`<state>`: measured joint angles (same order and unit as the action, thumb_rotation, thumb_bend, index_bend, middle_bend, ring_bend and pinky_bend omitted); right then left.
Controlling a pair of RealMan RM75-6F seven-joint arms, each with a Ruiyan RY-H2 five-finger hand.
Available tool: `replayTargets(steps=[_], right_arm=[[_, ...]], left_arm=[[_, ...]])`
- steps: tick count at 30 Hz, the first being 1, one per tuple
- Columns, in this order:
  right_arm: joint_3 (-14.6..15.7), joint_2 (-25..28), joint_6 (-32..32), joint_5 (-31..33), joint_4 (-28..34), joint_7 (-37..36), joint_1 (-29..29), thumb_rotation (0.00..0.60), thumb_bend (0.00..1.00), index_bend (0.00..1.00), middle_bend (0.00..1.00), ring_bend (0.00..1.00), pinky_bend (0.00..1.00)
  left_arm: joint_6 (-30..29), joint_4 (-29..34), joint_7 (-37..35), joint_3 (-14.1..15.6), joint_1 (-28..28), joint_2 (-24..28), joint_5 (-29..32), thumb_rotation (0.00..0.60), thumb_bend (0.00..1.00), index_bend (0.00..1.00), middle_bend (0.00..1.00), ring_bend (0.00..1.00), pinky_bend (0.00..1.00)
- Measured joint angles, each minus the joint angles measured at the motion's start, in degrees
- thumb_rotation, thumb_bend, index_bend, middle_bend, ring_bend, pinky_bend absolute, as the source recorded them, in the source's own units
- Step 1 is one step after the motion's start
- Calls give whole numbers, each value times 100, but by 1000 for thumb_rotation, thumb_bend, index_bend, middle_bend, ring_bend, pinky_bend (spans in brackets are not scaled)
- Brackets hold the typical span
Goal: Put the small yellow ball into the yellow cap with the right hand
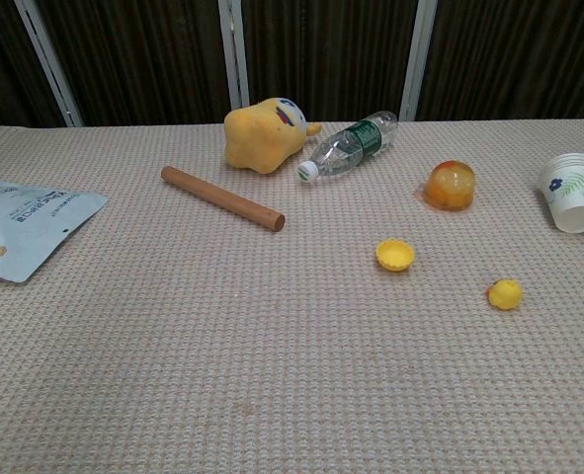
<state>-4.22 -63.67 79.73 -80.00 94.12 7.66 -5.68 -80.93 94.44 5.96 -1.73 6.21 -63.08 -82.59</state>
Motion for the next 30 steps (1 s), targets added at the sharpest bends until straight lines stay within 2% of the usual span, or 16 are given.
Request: replayTargets(steps=[30], right_arm=[[-22, -99, 198, -158, -125, -176, 30, 600, 0, 0, 0, 0, 0]], left_arm=[[-54, -9, -9, 1, -11, -13, -29, 600, 0, 0, 0, 0, 94]])
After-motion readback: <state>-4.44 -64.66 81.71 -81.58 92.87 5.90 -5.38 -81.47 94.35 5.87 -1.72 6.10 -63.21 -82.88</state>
